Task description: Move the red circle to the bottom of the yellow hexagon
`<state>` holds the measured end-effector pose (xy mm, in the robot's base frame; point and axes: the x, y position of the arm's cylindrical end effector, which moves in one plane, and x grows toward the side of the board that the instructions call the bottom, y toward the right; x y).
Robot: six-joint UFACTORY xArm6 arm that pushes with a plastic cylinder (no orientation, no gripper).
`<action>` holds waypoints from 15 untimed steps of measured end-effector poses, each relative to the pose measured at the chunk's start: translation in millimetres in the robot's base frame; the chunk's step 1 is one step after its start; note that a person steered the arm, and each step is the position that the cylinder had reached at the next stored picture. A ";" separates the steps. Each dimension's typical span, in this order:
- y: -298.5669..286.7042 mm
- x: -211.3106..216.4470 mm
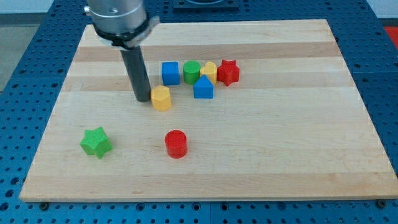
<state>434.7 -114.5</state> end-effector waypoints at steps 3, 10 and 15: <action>86.0 23.9; 37.9 132.4; 71.1 90.0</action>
<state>524.8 -43.4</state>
